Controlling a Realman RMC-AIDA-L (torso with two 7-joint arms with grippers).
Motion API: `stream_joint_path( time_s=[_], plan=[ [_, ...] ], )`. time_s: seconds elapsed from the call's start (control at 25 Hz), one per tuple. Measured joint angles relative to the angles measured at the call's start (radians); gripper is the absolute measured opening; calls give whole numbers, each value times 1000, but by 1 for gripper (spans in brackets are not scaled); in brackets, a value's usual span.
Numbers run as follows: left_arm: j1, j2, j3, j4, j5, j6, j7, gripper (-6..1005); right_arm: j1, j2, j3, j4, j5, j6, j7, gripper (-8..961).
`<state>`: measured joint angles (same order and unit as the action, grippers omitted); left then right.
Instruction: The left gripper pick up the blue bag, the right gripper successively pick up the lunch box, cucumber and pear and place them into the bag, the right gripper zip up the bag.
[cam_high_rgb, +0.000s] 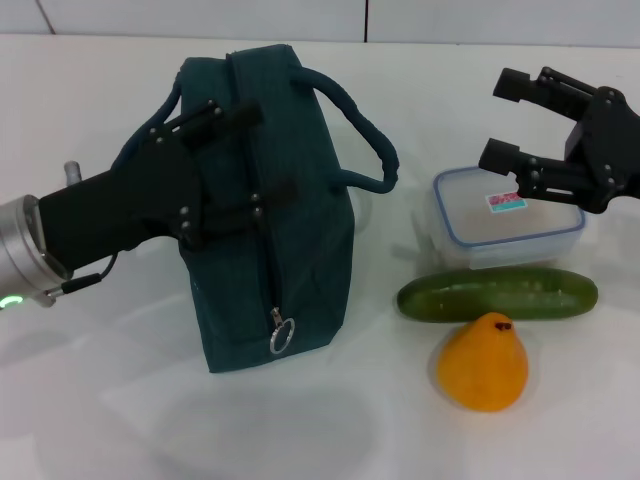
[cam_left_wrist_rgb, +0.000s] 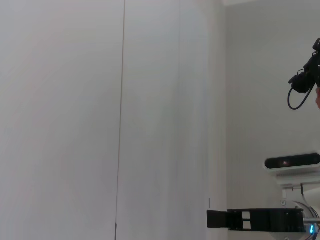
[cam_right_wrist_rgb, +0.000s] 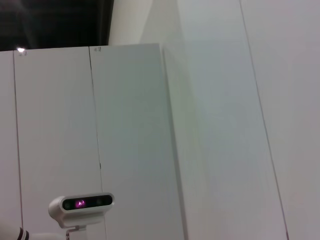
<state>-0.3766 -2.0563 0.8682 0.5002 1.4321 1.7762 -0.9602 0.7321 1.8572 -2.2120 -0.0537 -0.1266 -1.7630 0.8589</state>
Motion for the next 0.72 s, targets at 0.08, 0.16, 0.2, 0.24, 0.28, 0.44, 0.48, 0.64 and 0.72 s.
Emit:
stream_joint_path(
  time_s=[0.08,0.16,0.2,0.24,0.28,0.44,0.48,0.64,0.72],
  plan=[
    [3,-2,0,0,-1,0,1,871,0,-1,0,0,-1,-2,-5,856],
    [4,-3,0,0,-2,0,2,868,0,0,0,0,-1,-2,-13,856],
    [5,-3,0,0,-2,0,2,866,1,1,0,0,-2,-1,-17,856],
    [5,-3,0,0,-2,0,2,864,2,2,0,0,-2,0,-21,856],
    [5,-3,0,0,-3,0,2,863,3,3,0,0,-1,3,-25,856],
    [6,-4,0,1,-7,11,0,856,2,5,0,0,-1,8,-37,856],
    [6,-4,0,7,-10,17,-3,854,1,5,0,0,0,8,-38,856],
    [27,-16,0,144,-11,23,-124,847,0,4,0,1,3,11,-38,856],
    [42,-24,0,226,0,-2,-208,843,0,4,0,3,3,17,-38,856]
  ],
)
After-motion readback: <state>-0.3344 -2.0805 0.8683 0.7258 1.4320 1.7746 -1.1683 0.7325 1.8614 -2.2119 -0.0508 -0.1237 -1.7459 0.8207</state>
